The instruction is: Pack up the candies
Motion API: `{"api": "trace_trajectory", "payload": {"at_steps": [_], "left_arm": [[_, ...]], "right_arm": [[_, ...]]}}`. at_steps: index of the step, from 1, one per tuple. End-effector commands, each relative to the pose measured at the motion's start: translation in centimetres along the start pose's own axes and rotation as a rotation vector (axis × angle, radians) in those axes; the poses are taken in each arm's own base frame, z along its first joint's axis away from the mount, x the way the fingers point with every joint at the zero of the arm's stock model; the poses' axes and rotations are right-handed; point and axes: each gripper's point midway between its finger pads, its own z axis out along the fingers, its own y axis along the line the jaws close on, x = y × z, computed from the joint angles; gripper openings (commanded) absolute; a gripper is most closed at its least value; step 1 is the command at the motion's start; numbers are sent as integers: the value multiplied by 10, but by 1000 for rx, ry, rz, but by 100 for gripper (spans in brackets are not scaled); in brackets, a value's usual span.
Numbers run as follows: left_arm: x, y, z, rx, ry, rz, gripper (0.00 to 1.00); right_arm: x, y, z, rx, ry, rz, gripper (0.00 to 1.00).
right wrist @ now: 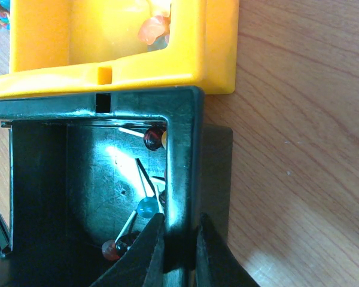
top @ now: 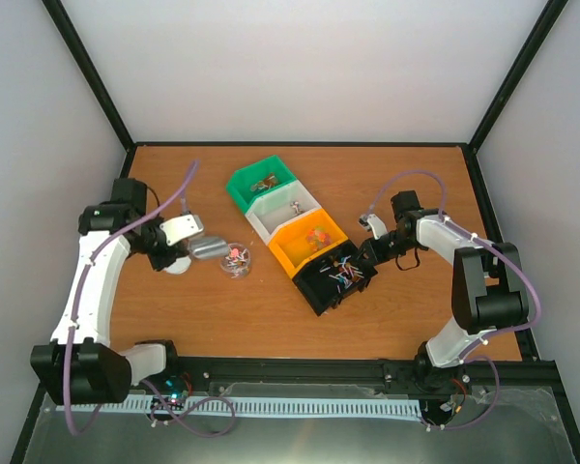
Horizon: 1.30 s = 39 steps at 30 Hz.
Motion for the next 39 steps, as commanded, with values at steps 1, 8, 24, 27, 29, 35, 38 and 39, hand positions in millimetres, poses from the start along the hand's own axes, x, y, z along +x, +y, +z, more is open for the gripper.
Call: {"api": "trace_trajectory", "payload": {"at_steps": [1,8,24,27,29,35,38,39], "left_arm": [[-51,-18,-34,79,-130,5,1],[-107,-56,-38,50,-83,80,1],[-165,-149,27,162,272,52,1],[-180,-158,36,190,272,45,1],[-185,-164,43,182,281,68,1],[-203,-176,69,193,294,66,1],[-211,-173,82,173,302,63,1],[-214,-172,86,165,305,64,1]], "right_arm": [[-8,3,1,-40,-25,-17,3],[-7,3,1,-39,-25,-12,3],[-9,7,-3,-34,-54,-15,3],[-10,8,-5,-32,-61,-16,3],[-10,4,-6,-2,-64,4,3],[-13,-1,-8,33,-69,44,3],[-13,0,-7,28,-69,50,3],[-13,0,-8,28,-69,52,3]]}}
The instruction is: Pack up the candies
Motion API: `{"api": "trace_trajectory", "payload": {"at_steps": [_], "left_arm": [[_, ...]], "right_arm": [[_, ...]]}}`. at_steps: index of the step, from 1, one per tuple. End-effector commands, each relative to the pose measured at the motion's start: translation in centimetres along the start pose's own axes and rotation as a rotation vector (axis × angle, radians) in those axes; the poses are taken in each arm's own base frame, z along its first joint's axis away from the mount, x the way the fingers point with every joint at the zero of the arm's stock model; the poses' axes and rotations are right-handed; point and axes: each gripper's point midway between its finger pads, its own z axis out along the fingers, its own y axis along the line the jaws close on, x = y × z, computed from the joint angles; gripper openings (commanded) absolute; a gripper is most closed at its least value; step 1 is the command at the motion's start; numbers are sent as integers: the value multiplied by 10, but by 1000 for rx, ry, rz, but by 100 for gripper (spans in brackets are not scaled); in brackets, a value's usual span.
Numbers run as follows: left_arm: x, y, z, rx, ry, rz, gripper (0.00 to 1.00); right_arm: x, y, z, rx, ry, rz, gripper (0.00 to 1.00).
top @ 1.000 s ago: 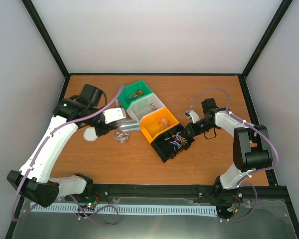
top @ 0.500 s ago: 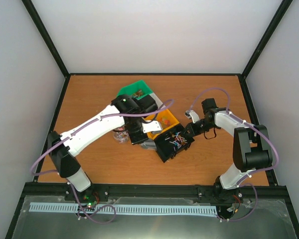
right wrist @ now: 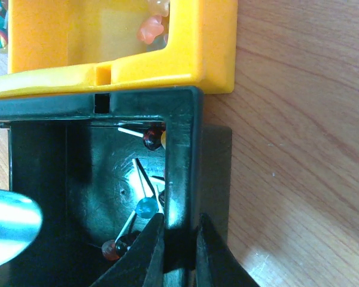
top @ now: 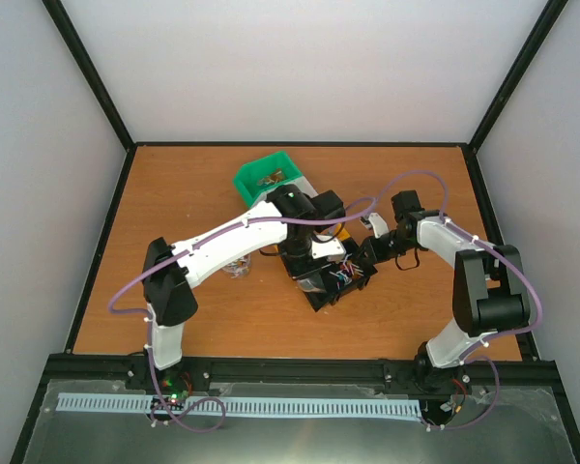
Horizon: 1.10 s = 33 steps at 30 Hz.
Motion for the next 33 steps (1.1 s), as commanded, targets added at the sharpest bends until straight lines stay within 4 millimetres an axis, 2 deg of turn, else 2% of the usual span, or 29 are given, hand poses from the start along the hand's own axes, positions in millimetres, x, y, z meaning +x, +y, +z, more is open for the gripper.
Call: {"api": "trace_trajectory", "payload": {"at_steps": [1,17,22,27,33], "left_arm": [[-24,9,-1,-46,-42,-36,1],[-38,42,56,-168,84,-55,1],[-51,46,73,-176,26,-56,1],[-55,49,105,-182,-51,-45,1],[-69,49,125,-176,-198,-28,1]], "right_arm": [[-9,5,-6,-6,-45,10,3],[-7,9,0,-45,-26,27,3],[-6,10,1,-53,-19,28,3],[-5,11,3,-65,-13,29,3],[-4,12,6,-82,-4,32,3]]}}
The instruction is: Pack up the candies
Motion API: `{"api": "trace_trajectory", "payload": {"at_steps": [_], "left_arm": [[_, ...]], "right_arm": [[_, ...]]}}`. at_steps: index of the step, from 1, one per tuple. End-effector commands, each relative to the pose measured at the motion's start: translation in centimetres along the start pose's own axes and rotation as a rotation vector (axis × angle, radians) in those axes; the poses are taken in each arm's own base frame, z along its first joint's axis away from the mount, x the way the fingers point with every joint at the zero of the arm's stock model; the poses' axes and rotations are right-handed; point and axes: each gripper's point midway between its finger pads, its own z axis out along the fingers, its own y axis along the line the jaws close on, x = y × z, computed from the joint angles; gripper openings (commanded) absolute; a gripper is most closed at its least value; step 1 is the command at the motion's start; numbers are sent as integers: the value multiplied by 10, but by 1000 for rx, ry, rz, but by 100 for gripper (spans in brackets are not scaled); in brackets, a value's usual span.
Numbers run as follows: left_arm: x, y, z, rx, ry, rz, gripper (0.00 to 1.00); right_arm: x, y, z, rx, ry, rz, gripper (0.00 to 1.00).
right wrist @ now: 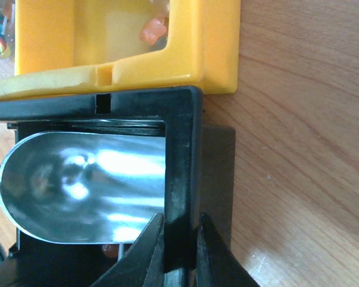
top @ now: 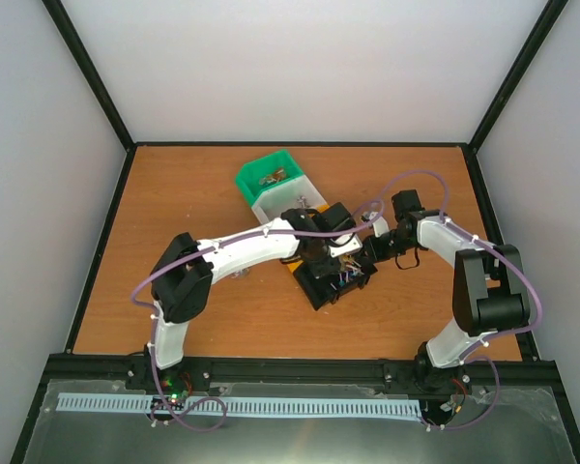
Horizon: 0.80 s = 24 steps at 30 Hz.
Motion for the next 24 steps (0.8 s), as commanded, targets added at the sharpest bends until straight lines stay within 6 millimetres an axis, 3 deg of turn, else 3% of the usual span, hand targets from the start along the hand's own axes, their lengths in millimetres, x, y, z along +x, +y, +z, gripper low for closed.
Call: {"api": "trace_trajectory", "payload": {"at_steps": [1,6,12,17,24], "left_arm": [[12,-6,51,13,-22,4,1],[8,-21,59,111,-224,43,1],[5,-18,39,183,-465,61,1],[0,-13,26,219,-568,57,1],[10,-14,11,264,-685,61,1]], "right_arm": [[-2,12,5,-86,1,20,3],[-1,12,6,-87,3,14,3],[-2,9,5,-65,-1,-2,3],[-1,7,6,-53,3,-3,3],[0,1,8,-31,10,-6,3]]}}
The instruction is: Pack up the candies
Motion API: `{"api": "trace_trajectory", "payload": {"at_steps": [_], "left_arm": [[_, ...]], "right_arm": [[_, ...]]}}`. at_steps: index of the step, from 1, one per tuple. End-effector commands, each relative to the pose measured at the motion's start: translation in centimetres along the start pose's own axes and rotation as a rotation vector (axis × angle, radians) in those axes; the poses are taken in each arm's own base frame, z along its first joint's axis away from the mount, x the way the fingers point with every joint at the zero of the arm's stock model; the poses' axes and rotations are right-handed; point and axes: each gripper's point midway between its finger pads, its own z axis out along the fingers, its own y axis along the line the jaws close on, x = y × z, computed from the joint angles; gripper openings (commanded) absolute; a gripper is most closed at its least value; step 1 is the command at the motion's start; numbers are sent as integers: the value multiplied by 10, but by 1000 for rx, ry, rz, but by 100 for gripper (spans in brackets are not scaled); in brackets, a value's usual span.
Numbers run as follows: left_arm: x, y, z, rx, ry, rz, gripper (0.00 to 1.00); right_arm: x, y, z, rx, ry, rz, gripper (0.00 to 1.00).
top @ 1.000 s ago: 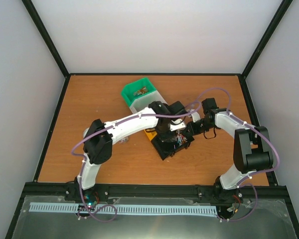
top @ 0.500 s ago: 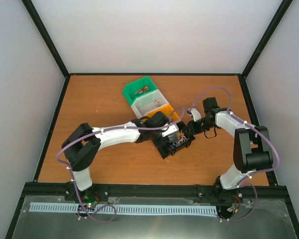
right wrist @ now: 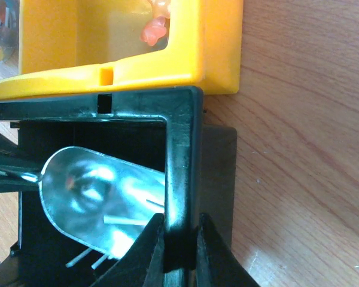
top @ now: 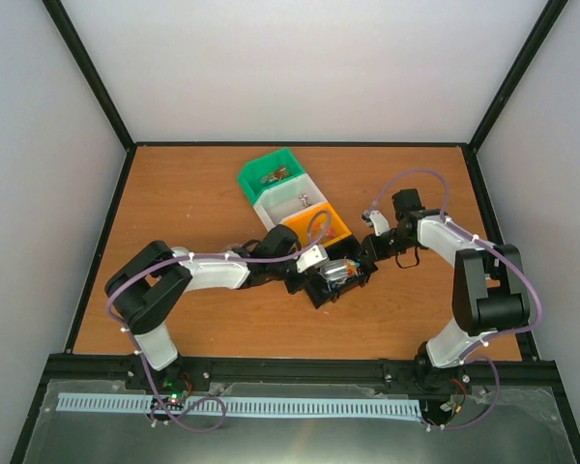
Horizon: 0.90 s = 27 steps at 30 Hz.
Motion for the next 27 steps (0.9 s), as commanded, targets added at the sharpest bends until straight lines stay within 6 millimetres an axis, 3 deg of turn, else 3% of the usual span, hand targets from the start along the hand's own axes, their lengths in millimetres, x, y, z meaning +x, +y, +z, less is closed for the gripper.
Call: {"api": "trace_trajectory", "payload": {"at_steps": [1,17,27], "left_arm": [[-26,-13,-16,77,-170,67,1],[-32,6,-52,63,-280,41,1],[-34,-1,-74,52,-290,78,1]], "right_arm": [[4,6,10,-49,22,4,3],[6,-2,11,-16,30,0,3],[7,-3,12,-13,35,3,3]]}}
